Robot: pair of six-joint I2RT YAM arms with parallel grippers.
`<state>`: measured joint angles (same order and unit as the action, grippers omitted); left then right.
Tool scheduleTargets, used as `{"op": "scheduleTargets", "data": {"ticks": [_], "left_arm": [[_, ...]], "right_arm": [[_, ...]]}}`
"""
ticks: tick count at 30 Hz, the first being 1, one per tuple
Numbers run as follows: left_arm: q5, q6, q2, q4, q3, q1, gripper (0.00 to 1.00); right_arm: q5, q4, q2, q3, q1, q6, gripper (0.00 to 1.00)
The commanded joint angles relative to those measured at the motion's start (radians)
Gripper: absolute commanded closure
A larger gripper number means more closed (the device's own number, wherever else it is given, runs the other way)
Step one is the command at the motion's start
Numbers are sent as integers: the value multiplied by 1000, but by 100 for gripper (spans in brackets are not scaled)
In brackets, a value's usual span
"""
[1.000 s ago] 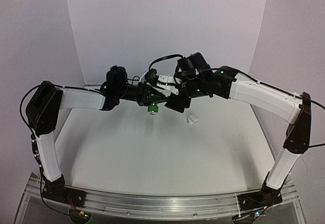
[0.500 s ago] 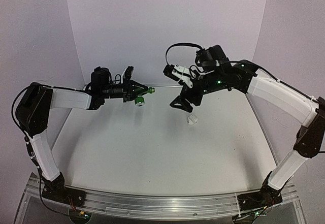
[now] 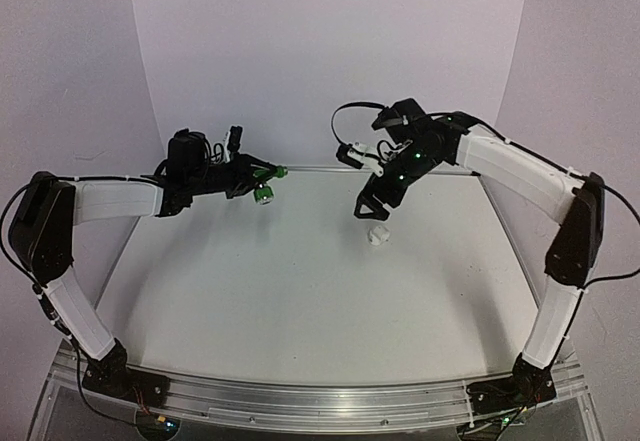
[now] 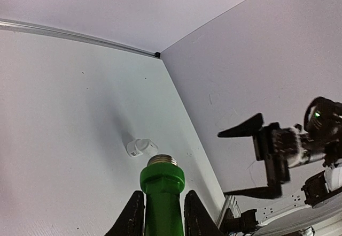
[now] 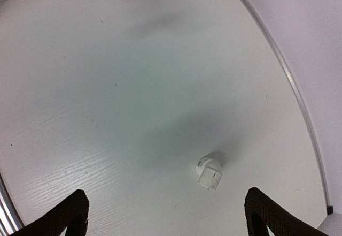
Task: Install the water faucets
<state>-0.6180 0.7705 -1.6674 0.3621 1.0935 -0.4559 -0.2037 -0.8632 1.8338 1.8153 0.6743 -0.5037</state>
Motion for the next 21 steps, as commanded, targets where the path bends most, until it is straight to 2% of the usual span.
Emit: {"op": "scheduleTargets", "data": {"ticks": [1, 5, 13, 21], "left_arm": [[18, -79, 23, -38, 33, 0, 100], [-25, -92, 17, -26, 33, 0, 100], [-72, -77, 5, 15, 26, 0, 100], [-98, -64, -7, 27, 30, 0, 100]], "right_arm": [[46, -217, 128, 87, -72, -5, 2], [104, -280, 255, 176, -90, 10, 2], [105, -450, 500, 445, -146, 7, 2], [122, -473, 591, 493, -147, 12, 6]]}}
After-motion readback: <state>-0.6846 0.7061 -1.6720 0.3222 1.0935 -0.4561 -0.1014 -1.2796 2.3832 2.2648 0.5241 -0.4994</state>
